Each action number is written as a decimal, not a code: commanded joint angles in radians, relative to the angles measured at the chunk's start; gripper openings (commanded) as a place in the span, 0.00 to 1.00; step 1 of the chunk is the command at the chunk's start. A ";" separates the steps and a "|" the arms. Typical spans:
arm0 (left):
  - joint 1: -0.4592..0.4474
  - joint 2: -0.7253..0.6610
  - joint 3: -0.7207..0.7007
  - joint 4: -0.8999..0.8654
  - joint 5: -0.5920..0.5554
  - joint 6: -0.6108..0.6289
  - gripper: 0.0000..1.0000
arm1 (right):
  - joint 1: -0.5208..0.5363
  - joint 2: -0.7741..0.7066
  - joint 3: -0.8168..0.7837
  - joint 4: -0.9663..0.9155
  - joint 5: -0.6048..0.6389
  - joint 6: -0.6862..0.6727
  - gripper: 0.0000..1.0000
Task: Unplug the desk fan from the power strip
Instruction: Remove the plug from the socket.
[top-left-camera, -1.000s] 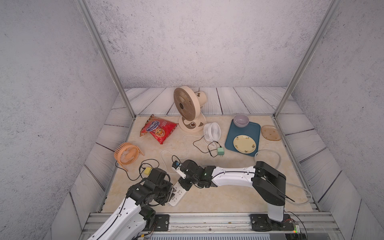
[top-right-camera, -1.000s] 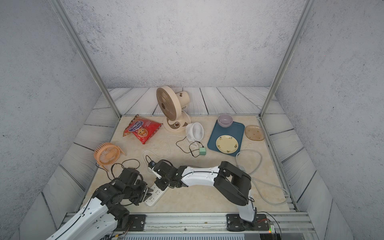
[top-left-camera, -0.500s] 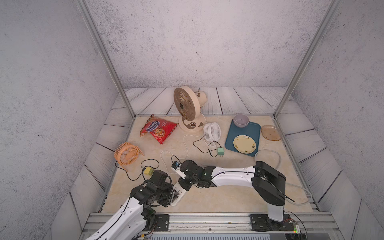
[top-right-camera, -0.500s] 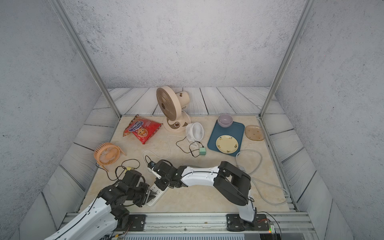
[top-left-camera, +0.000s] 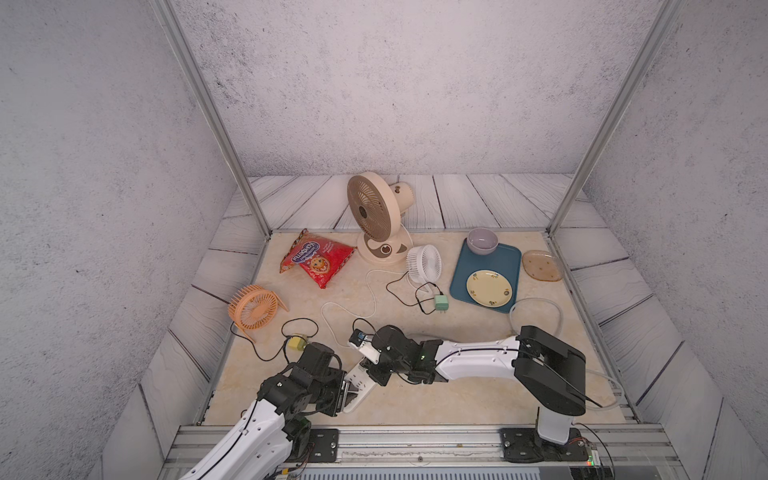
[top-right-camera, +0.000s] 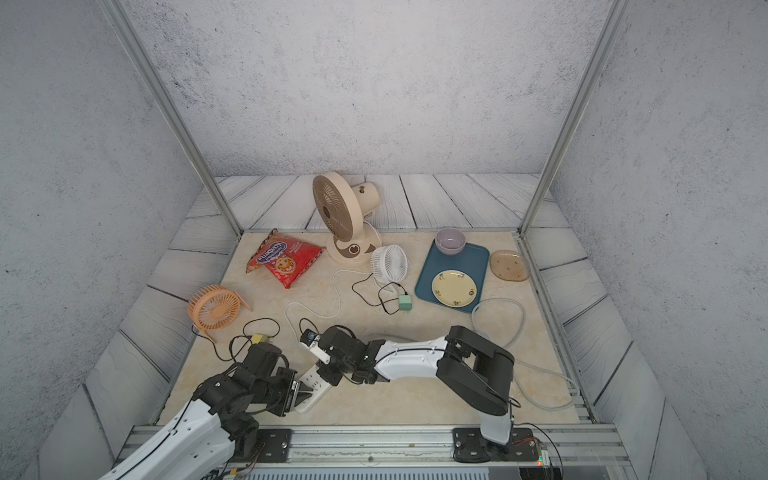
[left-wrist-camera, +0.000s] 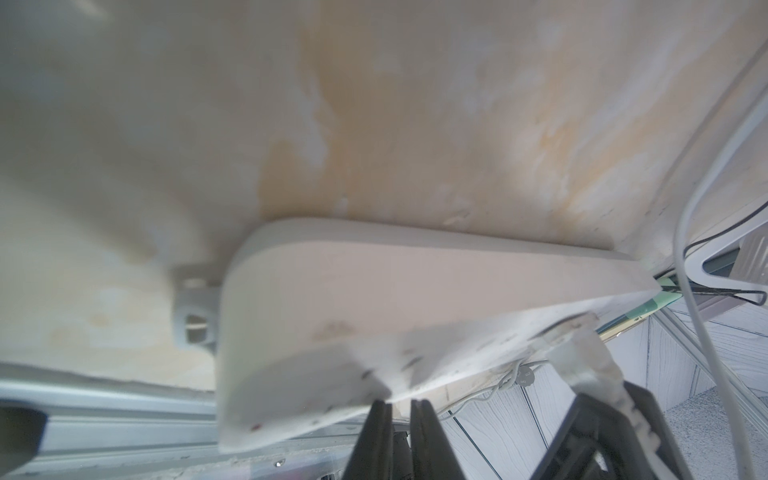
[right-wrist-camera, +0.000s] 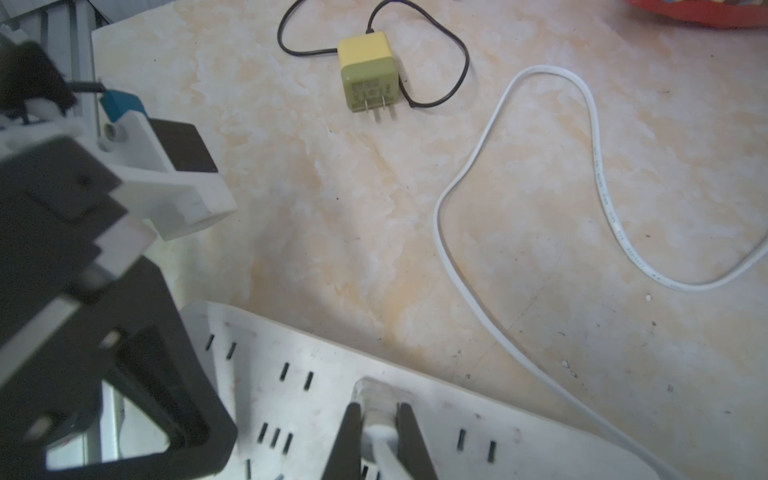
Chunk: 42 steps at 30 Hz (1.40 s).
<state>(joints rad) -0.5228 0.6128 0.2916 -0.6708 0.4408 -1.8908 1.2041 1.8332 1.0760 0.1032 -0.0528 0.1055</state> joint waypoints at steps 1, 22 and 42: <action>0.007 0.021 -0.082 -0.198 -0.085 -0.023 0.17 | 0.015 -0.066 0.017 0.086 -0.083 -0.029 0.00; 0.009 -0.013 -0.109 -0.237 -0.120 -0.100 0.23 | -0.001 -0.109 0.037 0.009 -0.125 -0.031 0.00; 0.039 0.068 0.266 -0.233 -0.267 0.166 0.20 | -0.020 0.056 0.173 -0.241 -0.097 -0.084 0.00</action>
<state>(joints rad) -0.4973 0.6449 0.5545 -0.8791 0.2298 -1.7893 1.1877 1.8767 1.2198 -0.1032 -0.1272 0.0269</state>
